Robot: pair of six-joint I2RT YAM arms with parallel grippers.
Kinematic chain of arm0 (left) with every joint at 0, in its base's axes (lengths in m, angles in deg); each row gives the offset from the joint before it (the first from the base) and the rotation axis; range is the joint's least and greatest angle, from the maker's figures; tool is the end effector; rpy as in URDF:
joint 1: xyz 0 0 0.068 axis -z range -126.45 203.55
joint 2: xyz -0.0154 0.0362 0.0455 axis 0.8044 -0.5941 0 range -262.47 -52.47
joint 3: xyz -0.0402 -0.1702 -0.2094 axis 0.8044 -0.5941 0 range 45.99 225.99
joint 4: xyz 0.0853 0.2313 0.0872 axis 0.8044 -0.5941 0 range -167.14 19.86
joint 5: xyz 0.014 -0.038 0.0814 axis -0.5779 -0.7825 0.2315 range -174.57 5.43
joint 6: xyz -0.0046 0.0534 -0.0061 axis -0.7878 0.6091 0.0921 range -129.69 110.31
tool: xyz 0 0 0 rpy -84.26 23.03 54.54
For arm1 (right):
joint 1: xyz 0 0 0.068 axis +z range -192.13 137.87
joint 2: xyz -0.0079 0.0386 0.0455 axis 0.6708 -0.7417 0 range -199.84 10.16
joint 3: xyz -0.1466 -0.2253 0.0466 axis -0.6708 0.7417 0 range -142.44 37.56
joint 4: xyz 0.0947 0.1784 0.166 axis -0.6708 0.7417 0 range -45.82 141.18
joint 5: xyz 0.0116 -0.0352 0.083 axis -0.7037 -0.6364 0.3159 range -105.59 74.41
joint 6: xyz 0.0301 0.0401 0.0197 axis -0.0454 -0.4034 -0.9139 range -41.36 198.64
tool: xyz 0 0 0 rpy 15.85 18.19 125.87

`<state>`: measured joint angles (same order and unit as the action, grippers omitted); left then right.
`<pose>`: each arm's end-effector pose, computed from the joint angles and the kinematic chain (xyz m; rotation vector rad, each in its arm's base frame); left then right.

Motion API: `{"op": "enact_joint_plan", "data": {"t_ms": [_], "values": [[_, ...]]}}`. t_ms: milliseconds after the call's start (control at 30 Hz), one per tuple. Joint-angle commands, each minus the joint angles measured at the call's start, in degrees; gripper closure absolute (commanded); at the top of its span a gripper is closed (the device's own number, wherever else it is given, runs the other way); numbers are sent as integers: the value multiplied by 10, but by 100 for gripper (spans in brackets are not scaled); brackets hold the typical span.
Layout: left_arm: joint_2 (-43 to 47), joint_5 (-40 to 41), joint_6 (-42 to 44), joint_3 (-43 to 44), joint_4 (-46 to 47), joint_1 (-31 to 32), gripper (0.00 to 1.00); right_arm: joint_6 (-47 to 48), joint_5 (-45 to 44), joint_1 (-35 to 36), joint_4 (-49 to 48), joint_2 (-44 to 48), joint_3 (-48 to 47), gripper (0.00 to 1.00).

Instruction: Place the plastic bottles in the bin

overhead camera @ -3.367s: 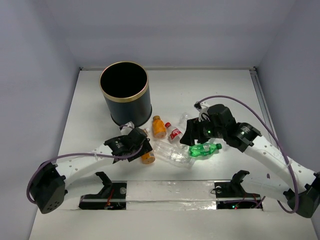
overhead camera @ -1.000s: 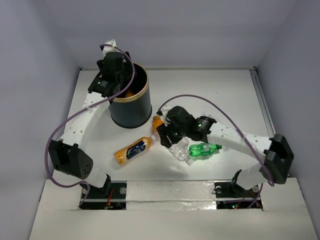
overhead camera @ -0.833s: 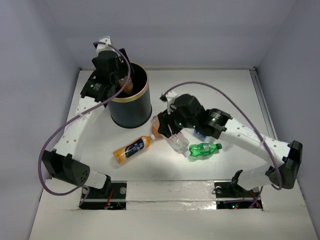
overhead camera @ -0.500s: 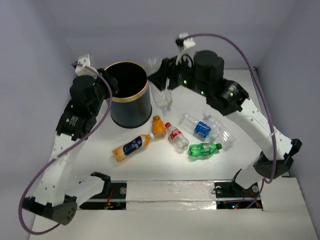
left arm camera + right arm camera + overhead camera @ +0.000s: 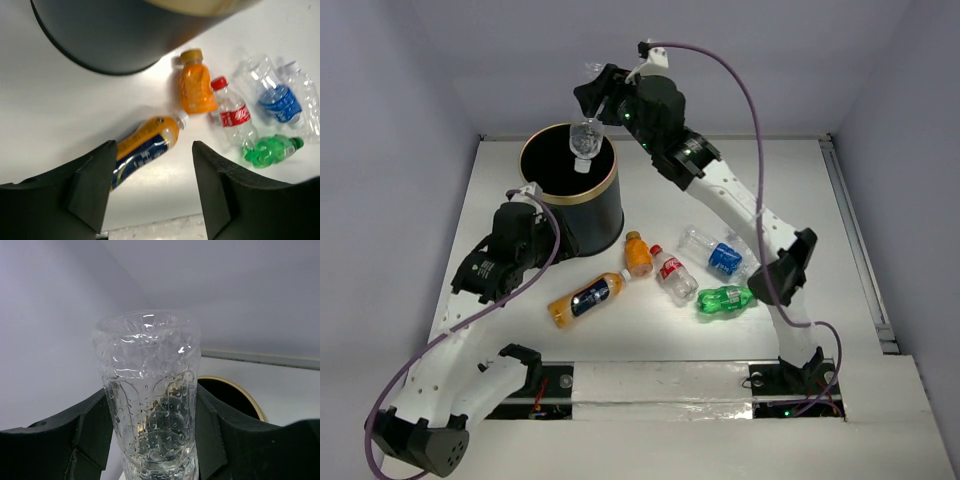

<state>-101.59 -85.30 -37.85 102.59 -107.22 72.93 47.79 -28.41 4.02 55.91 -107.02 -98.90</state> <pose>0.1674 -0.0593 0.3502 -0.1551 2.1237 -0.5118 0.3242 0.3262 0.5001 -0.0089 1.5115 0.9335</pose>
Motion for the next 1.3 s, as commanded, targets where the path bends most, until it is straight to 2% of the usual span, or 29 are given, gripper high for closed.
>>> {"op": "enact_joint_plan", "data": {"t_ms": [0,133,200,233,333,367,467,600,633,667,700,733,767,800,833,867,933,967,1067,1167,1267], "values": [[-2,-44,10,-11,-16,-3,40,-25,-50,0,-58,-47,-84,48],[-27,-51,43,-20,-25,-3,32,-12,-59,0,-60,-70,-72,47],[-38,-57,61,-22,-26,-3,32,-5,-46,0,-61,-74,-60,43],[-49,-60,69,-25,-26,-3,30,-4,-41,0,-51,-77,-55,40],[-72,-71,96,-27,-26,7,27,7,-27,0,-49,-61,-22,22],[-78,-78,102,-28,-25,8,27,11,-25,0,-54,-53,-9,13],[-96,-95,124,-34,-9,20,25,26,-13,0,-70,-18,15,5],[-123,-119,156,-37,7,31,24,61,4,0,-43,14,2,4],[-136,-121,162,-35,9,37,24,63,8,0,-40,28,14,6],[-141,-127,163,-35,15,47,24,65,12,0,-43,45,33,16],[-148,-129,164,-33,17,69,24,70,21,0,-49,91,94,27],[-161,-126,164,-31,19,80,23,70,27,0,-65,118,133,43],[-166,-114,164,-30,20,92,23,69,33,0,-77,145,175,69],[-172,-110,166,-30,22,114,23,67,50,0,-85,198,217,75],[-182,-105,169,-28,23,124,22,66,56,0,-92,224,299,76],[-187,-103,172,-29,30,130,22,62,64,0,-100,248,339,75],[-211,-115,178,-22,29,137,20,50,87,0,-104,314,452,66],[-218,-112,180,-19,29,137,20,45,95,0,-104,333,486,50],[-243,-80,176,-8,25,142,19,22,120,0,-102,405,607,22],[-273,-62,173,-5,21,142,18,5,123,0,-97,474,706,10],[-308,-42,166,1,17,142,18,-7,133,0,-89,524,759,7]]}}
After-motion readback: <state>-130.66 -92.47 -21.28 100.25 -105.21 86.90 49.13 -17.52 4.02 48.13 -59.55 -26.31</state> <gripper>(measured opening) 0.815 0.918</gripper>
